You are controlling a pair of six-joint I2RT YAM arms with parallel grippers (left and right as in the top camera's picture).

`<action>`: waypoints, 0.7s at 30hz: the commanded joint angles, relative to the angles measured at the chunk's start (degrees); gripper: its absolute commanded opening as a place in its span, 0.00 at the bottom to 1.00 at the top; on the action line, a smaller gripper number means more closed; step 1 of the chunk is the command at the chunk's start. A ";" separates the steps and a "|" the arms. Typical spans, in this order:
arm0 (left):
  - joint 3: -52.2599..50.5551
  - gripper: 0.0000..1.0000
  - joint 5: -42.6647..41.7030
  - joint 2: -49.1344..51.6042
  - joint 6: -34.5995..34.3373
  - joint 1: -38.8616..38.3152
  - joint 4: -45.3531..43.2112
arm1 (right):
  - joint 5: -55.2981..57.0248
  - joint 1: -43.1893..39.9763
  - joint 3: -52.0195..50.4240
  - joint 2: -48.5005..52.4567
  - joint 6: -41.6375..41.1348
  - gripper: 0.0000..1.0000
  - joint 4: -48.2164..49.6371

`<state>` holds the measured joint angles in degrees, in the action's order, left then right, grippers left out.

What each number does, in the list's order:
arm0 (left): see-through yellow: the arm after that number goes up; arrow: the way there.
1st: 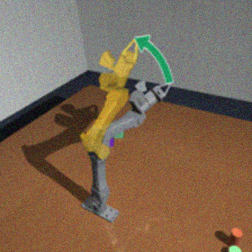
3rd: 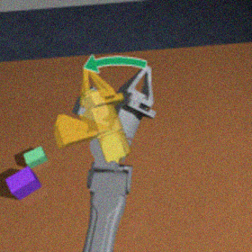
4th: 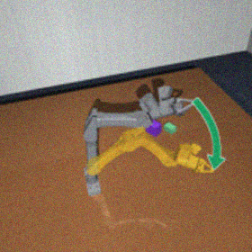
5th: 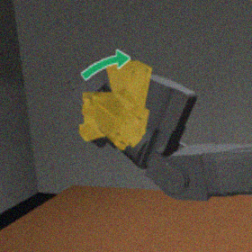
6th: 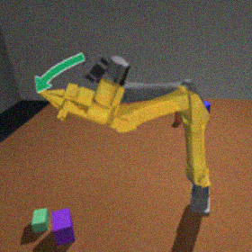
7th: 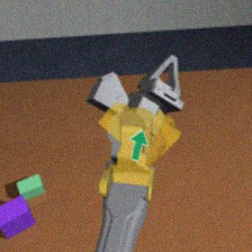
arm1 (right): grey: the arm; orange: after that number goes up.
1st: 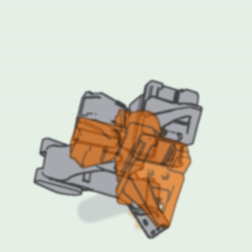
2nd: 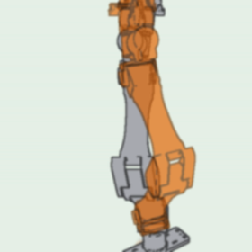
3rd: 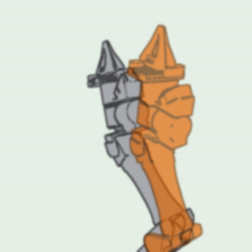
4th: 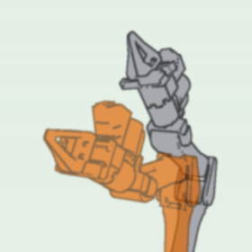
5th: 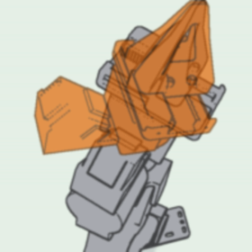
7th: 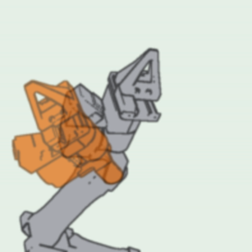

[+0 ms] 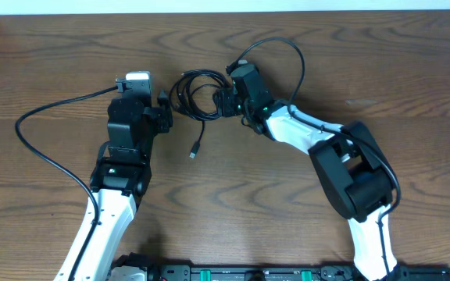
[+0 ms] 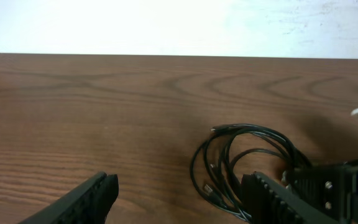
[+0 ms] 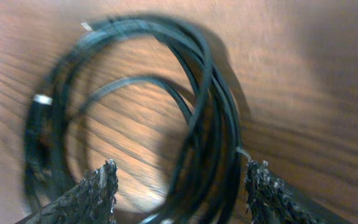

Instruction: Untangle cables

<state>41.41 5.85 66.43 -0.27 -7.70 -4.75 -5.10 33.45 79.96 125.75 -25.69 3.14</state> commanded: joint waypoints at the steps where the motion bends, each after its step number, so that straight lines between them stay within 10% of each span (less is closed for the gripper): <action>1: 0.94 0.68 -0.74 -0.26 -0.94 -0.13 0.00 | 0.85 -0.02 0.28 2.36 -1.53 0.63 -0.33; 4: 0.94 0.69 -0.74 -0.26 -0.94 -0.13 0.00 | 0.85 -0.02 0.28 3.04 -1.70 0.57 -0.81; 9: 0.94 0.68 -0.74 -0.26 -0.94 -0.13 0.02 | 0.90 -0.04 0.28 3.28 -1.70 0.01 -1.66; 21: 0.94 0.68 -4.55 -0.22 -0.92 -0.13 1.86 | 0.55 -0.42 0.28 -11.85 9.22 0.01 -12.15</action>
<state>41.41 5.23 66.43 -0.27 -7.70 -3.97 -6.15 33.23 80.20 122.76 -22.17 -7.90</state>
